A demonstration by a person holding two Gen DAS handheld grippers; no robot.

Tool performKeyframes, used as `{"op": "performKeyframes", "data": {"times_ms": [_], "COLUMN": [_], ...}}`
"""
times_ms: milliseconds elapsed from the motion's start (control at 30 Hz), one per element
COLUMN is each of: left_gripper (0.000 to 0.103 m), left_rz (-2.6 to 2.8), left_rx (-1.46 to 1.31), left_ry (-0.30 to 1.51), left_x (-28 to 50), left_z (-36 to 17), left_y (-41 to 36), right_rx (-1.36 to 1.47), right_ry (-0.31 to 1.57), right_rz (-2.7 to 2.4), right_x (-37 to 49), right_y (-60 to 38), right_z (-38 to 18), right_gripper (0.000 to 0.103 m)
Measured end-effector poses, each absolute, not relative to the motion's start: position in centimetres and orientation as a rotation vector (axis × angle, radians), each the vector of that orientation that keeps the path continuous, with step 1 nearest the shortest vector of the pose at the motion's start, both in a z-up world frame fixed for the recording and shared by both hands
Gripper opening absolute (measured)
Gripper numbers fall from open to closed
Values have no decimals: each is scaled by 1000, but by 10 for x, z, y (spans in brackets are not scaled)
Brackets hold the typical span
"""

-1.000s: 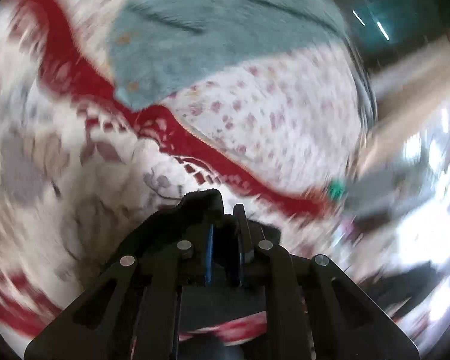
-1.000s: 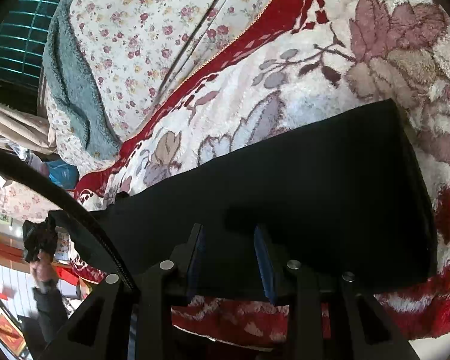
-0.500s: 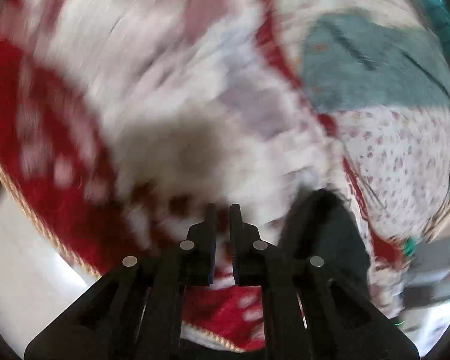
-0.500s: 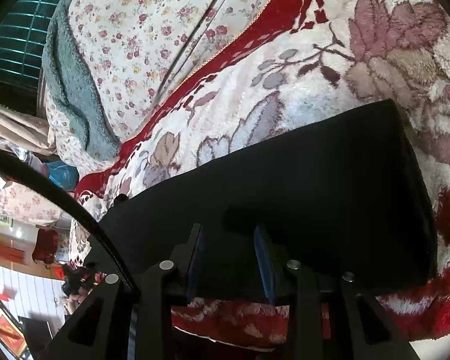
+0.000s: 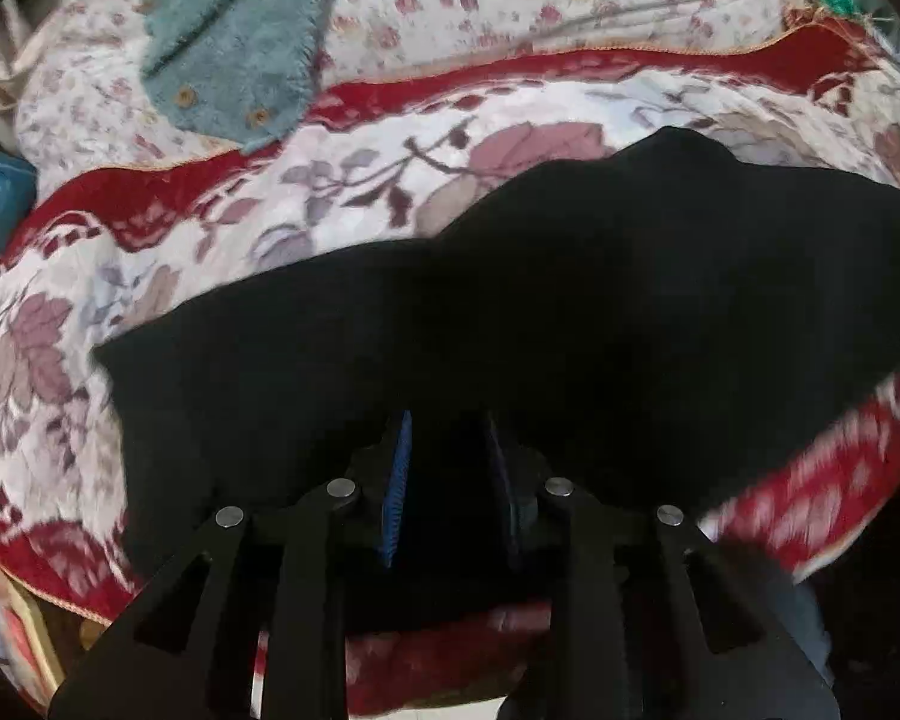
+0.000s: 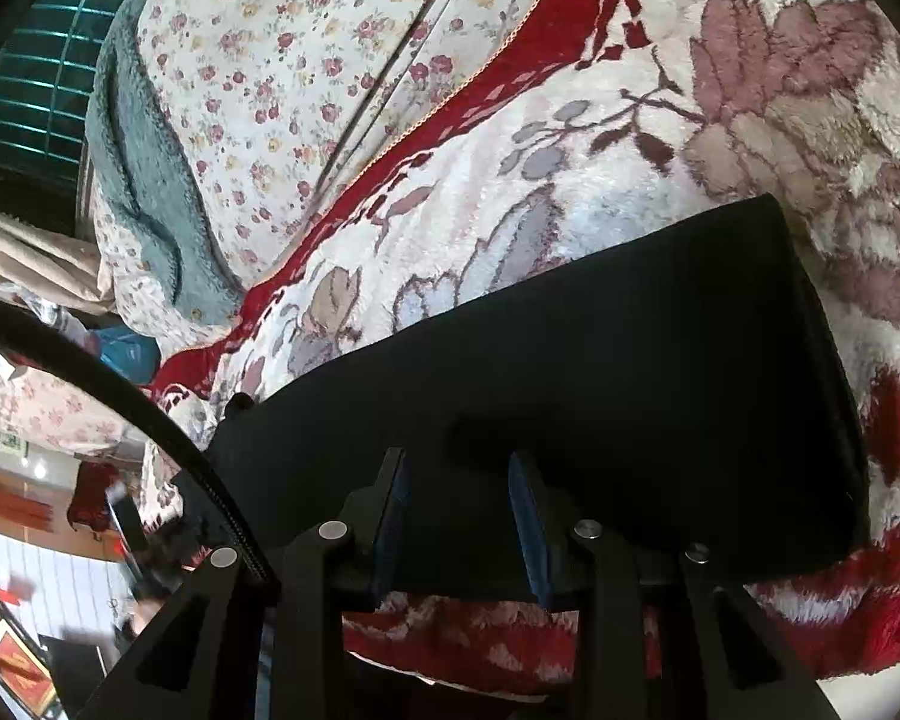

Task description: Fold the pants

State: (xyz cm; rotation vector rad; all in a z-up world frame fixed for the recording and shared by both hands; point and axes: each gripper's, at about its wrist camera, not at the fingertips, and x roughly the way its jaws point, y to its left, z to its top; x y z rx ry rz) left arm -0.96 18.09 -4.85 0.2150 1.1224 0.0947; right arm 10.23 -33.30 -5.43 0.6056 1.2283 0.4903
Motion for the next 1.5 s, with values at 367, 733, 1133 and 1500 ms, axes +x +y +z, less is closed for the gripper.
{"op": "performKeyframes", "data": {"times_ms": [367,733,1133,1500], "left_gripper": [26,18,14,14], "left_rz": [115,75,46,24], "left_rx": [-60,-152,-144,-169], "left_ry": [996,1145,1115,1118], "left_x": [-13,1,-7,-8], "left_z": [10,-42,-47,-48], "left_y": [207,214,224,227], "right_rx": [576,-125,-295,-199], "right_ry": [1213,1223,1242,1235], "right_rz": [416,847,800,622], "right_x": [109,79,82,107], "right_y": [-318,11,-160,-351], "right_z": [-40,-22,-43,-48], "right_gripper": [35,35,23,11]}}
